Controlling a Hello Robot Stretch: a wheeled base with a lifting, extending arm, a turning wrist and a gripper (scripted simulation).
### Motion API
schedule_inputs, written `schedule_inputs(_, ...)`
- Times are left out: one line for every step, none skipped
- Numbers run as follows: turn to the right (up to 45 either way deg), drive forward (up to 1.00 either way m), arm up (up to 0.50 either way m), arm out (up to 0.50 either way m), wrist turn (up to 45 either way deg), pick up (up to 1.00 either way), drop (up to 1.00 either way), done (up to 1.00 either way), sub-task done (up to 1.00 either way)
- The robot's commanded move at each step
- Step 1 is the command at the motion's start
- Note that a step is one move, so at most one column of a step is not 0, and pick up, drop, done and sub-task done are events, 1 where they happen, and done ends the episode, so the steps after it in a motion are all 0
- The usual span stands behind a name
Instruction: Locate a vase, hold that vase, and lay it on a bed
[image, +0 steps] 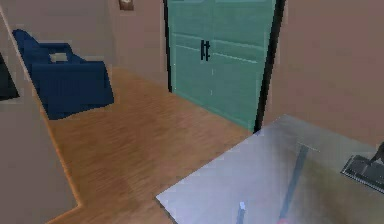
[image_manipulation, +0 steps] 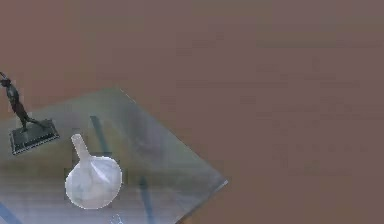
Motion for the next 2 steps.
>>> schedule_inputs(-24.0, 0.00, 0.00, 0.00, 0.0, 0.00, 0.00, 0.00, 0.00)
schedule_inputs(0.0, 0.00, 0.50, 0.00, 0.0, 0.00, 0.00, 0.00, 0.00)
